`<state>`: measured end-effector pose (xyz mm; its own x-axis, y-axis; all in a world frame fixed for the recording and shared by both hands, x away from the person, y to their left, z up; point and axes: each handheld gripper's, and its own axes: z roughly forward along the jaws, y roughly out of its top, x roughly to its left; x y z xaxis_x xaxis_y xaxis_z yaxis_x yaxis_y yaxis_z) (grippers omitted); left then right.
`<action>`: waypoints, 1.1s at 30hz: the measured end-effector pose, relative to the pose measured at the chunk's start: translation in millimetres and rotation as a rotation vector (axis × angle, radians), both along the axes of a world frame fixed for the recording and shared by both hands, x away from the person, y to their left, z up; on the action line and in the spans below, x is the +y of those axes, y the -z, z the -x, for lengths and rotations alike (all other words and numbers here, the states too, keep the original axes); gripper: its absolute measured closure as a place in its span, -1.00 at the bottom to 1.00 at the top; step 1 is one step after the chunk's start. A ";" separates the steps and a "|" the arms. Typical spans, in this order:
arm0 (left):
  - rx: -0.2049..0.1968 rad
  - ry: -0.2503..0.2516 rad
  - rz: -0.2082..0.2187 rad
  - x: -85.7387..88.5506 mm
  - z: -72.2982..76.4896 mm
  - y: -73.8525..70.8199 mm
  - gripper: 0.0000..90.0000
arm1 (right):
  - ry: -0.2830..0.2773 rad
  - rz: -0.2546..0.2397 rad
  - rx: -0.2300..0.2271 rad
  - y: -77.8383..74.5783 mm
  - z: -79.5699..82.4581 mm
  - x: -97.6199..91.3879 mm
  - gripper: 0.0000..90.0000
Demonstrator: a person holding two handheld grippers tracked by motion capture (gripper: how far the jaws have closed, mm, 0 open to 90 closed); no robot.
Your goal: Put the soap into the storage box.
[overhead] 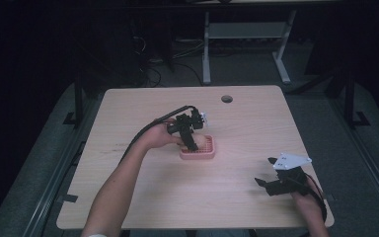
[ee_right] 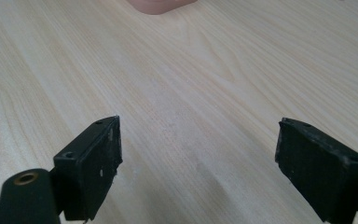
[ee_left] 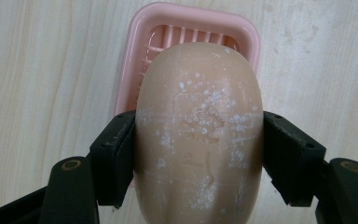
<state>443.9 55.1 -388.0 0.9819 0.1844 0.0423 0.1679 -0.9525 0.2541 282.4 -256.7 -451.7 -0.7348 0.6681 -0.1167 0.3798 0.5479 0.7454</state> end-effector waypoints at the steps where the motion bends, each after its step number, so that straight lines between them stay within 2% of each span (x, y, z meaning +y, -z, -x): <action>1: 0.003 -0.003 0.001 -0.3 -0.8 0.7 -0.29 | 0.000 0.000 0.000 0.0 0.0 -0.1 -0.69; 10: 0.008 0.006 0.001 -7.0 -4.0 8.3 -0.29 | -0.001 -0.004 0.001 0.0 0.0 -0.3 -0.69; 17: 0.017 -0.020 0.011 -7.8 -9.1 14.4 -0.29 | -0.002 -0.002 0.003 0.2 -0.2 -0.3 -0.69; 33: 0.033 -0.010 0.007 -14.5 -12.2 24.2 -0.29 | 0.002 -0.008 0.006 0.3 -0.5 -0.3 -0.69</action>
